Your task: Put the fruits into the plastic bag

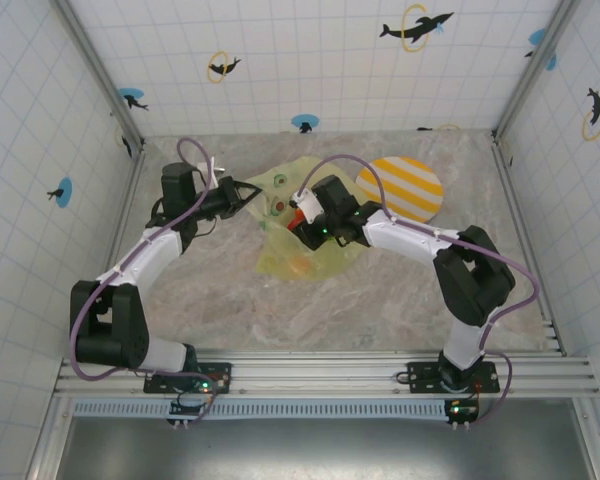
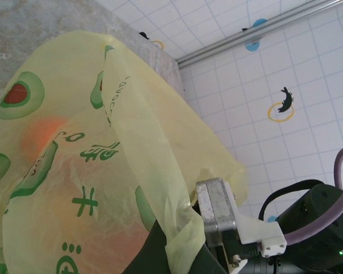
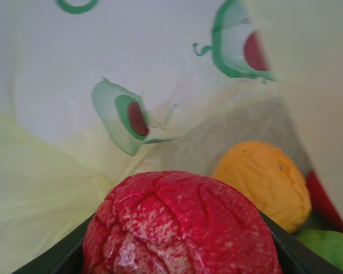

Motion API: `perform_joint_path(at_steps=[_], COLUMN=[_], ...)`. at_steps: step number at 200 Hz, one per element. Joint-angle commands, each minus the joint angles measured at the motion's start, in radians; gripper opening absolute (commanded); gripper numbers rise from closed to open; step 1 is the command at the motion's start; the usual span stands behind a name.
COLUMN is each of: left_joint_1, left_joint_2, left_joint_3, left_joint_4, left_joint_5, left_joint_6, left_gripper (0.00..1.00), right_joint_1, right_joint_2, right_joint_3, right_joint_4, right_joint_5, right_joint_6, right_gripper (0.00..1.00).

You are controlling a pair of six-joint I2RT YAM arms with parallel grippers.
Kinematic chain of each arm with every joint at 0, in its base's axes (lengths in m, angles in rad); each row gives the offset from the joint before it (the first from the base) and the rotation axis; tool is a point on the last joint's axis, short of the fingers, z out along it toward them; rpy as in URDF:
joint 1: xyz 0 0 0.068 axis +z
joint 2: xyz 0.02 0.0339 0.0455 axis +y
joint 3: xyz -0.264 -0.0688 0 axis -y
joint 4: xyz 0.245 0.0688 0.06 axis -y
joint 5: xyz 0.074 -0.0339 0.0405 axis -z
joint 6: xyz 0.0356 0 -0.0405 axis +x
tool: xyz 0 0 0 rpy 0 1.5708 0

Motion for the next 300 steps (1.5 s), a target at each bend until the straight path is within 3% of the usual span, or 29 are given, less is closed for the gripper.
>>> perform_joint_path(at_steps=[1, 84, 112, 180, 214, 235, 300], left_joint_1=[-0.006, -0.006, -0.006, -0.006, -0.005, -0.005, -0.006], left_joint_2=[0.0, 0.0, -0.002, -0.002, -0.003, -0.002, 0.0], left_joint_3=[-0.012, -0.012, -0.011, -0.013, -0.012, -0.012, -0.015], left_joint_4=[0.027, 0.026, 0.026, 0.025, 0.022, 0.021, 0.014], left_joint_5=[0.005, 0.007, 0.006, 0.004, -0.001, -0.004, -0.014], left_joint_6=[-0.006, -0.005, -0.007, -0.008, -0.007, -0.007, -0.008], left_gripper=[0.0, 0.0, 0.0, 0.0, 0.0, 0.0, 0.0], right_joint_1=[0.012, -0.006, -0.038, -0.081, -0.095, -0.106, -0.173], right_joint_2=[-0.002, 0.018, -0.023, -0.172, -0.299, -0.376, -0.547], right_joint_3=[-0.001, -0.013, -0.048, -0.144, -0.233, -0.286, -0.406], right_joint_4=[0.028, 0.162, 0.207, 0.194, 0.197, 0.227, 0.412], right_joint_5=[-0.163, -0.187, -0.14, -0.029, -0.076, -0.186, -0.361], right_joint_6=[-0.007, 0.103, 0.155, 0.137, 0.104, 0.101, 0.195], right_gripper=[0.62, 0.75, 0.85, 0.9, 0.89, 0.89, 0.89])
